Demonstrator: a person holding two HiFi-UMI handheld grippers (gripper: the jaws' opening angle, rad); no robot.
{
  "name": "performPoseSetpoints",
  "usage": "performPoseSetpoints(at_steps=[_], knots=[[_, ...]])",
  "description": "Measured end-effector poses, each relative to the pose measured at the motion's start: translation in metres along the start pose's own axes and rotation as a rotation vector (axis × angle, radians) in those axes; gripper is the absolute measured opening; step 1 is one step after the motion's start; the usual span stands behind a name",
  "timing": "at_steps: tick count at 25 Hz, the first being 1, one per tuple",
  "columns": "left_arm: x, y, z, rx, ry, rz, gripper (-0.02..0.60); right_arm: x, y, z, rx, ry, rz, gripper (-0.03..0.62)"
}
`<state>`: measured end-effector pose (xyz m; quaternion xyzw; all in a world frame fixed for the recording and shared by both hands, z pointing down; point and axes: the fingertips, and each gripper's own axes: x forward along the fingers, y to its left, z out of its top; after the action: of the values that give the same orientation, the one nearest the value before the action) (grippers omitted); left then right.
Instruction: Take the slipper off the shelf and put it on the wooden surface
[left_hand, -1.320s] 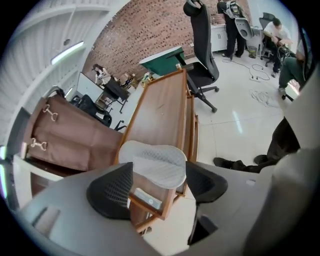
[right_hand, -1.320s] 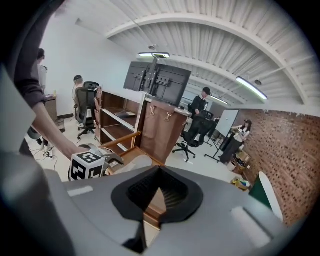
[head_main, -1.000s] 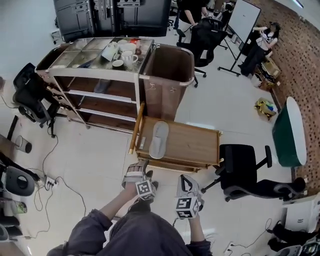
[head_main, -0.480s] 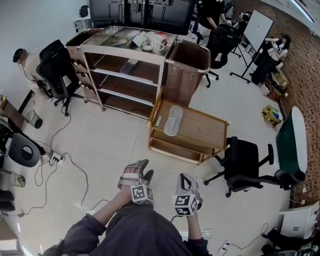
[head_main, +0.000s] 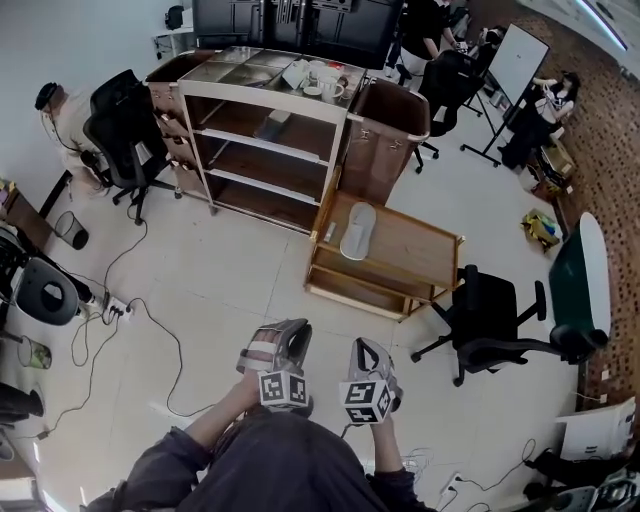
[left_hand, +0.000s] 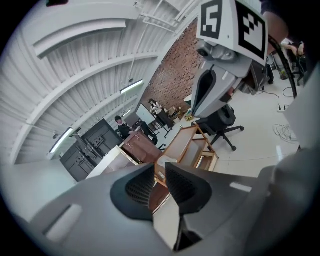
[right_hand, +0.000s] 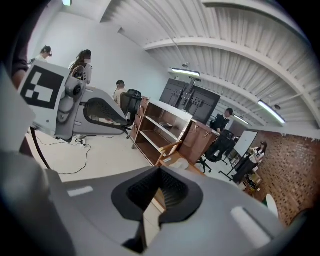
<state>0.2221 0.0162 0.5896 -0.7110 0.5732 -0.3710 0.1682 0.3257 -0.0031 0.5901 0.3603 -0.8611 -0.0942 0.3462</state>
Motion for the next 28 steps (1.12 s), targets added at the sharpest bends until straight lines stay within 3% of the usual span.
performPoseSetpoints(at_steps=[3,11,18,22,28], knots=[[-0.021,0.004,-0.009,-0.007,-0.035,0.01,0.017,-0.008,0.02,0.009,0.011,0.0,-0.002,0.002],[-0.056,0.014,-0.035,-0.015,-0.046,-0.036,0.017,-0.017,0.056,0.036,0.016,0.008,-0.031,0.002],[-0.07,0.028,-0.043,-0.024,-0.076,-0.032,0.017,-0.019,0.071,0.041,0.023,0.016,-0.06,0.002],[-0.078,0.032,-0.054,-0.073,-0.078,-0.037,0.015,-0.02,0.081,0.046,0.016,0.02,-0.05,0.002],[-0.089,0.029,-0.062,-0.125,-0.103,-0.105,0.015,-0.018,0.091,0.054,0.005,0.015,-0.044,0.002]])
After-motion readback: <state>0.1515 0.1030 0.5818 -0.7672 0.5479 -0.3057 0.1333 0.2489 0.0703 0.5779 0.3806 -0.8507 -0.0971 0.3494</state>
